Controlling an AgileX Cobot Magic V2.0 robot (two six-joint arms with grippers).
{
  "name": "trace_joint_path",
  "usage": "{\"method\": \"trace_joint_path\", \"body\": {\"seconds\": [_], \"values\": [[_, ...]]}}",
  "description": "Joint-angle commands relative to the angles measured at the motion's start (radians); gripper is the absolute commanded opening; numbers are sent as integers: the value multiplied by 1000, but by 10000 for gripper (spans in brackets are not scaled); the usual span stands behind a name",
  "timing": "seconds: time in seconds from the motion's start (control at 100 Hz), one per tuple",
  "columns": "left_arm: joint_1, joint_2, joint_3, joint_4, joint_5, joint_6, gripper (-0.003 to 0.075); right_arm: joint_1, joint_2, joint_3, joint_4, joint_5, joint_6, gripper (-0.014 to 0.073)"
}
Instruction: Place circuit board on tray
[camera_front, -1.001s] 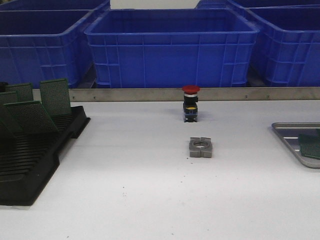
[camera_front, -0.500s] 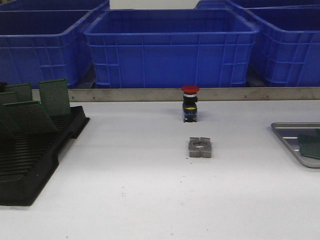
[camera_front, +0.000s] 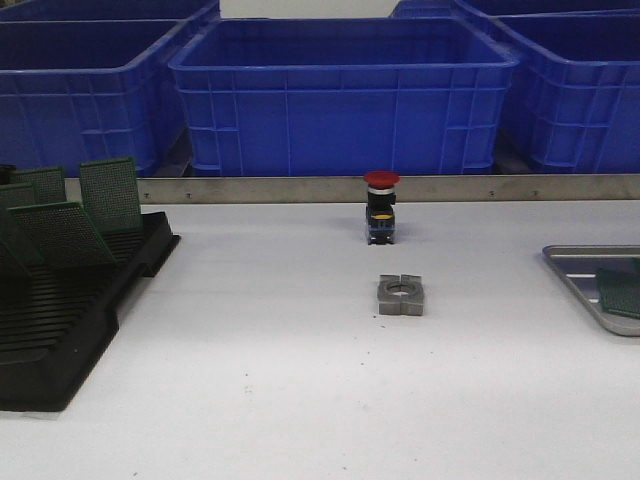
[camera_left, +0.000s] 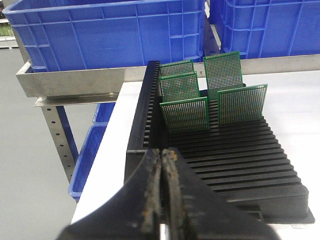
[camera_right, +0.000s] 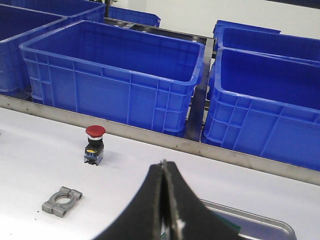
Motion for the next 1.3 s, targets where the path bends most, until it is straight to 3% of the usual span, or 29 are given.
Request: {"method": "trace_joint_path", "body": {"seconds": [0.0,0.63,0.75,0.84,1.081,1.171,1.291], "values": [[-3,-30,29,-8,-78,-10,-17,2,9,-25,17,-32,-5,-60],[-3,-30,29,-8,-78,-10,-17,2,9,-22,16,-69,-5,-60],[-3,-30,29,-8,-78,-10,-17,2,9,-8,-122,-172,31,-60],[-3,-30,29,-8,-78,-10,-17,2,9,10,-329,-221,231,-60],[-3,-30,29,-8,-78,-10,-17,1,-38,153,-1085,-399,1058,-60],[-3,-30,29,-8,-78,-10,-17,1,-97,244,-1211,-456,1195,-60],[-3,-30,29,-8,-78,-10,-17,4,-179,239,-1249,-293,1216,-60]]}}
